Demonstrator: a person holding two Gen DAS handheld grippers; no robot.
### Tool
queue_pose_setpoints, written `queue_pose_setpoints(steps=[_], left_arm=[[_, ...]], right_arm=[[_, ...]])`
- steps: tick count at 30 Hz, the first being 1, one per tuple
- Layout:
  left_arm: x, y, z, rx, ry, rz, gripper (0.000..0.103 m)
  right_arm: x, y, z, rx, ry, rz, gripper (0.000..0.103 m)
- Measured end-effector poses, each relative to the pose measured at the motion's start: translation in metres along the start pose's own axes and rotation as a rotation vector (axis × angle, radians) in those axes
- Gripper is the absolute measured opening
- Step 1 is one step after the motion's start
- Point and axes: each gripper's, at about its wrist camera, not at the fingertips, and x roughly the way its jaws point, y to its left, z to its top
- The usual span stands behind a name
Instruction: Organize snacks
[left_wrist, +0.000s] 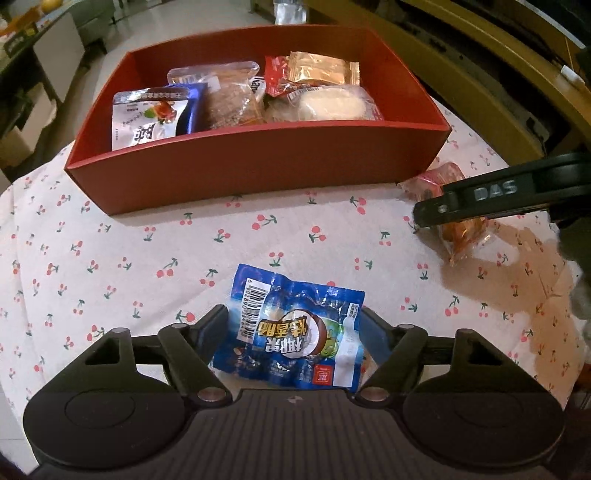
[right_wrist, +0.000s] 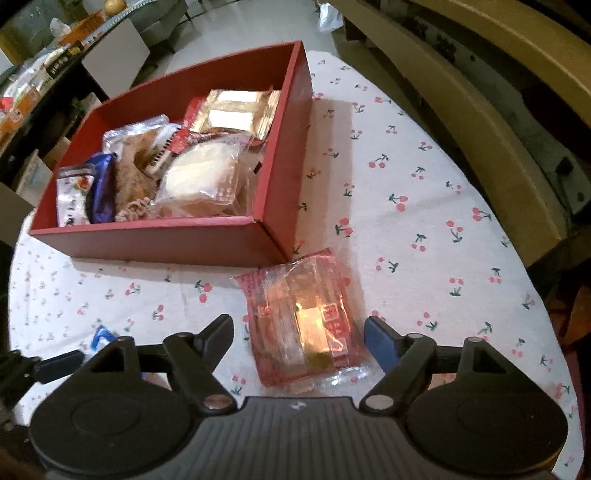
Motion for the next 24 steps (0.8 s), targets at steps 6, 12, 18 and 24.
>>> queue_pose_setpoints(steps=[6,12,18,24], left_arm=[[-0.001,-0.002,-0.006,0.015,-0.001,0.002,0.091],[0.016,0.001,-0.007,0.013,0.045,0.047,0.098],[0.001,0.004,-0.01,-0.016,0.009,0.051,0.089],[-0.015,0.01,-0.01,-0.056,-0.021,0.027,0.074]], right_arm=[[0.009,0.018,0.002,-0.081,-0.017,-0.066,0.088],[0.007,0.025,-0.006,-0.156,-0.033,-0.119,0.063],[0.004,0.024,-0.009,-0.167,-0.037,-0.118,0.063],[-0.014,0.029,-0.013,-0.177,-0.074,-0.085,0.063]])
